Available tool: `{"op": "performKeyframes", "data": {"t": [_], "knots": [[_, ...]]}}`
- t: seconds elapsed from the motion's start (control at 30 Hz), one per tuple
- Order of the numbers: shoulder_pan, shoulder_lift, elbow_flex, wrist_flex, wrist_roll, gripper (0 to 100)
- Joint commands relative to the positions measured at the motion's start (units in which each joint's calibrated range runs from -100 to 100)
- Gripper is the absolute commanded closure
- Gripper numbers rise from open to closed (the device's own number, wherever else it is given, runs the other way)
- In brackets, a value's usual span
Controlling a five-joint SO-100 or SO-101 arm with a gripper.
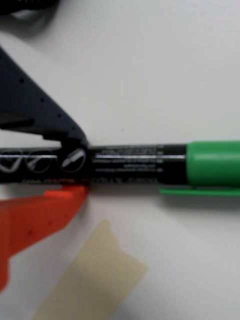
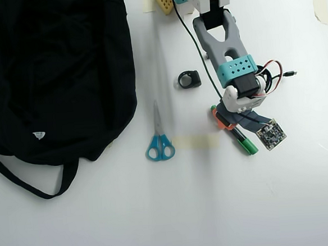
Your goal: Put the green marker into the black bag
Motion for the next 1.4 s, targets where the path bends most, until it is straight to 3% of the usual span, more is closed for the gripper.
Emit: {"op": "performKeyframes", "data": {"t": [0.0,0.57,1.03,1.37], "knots": [[-0.5,-0.06,-0.38,-0.14,0.34,95],[-0.65,-2.06,-1.55,0.72,0.34,98],[-0.42,-3.22,-19.88,16.92,0.29,98],[-0.57,-4.05,-21.05,17.0,-0.24,98]]}}
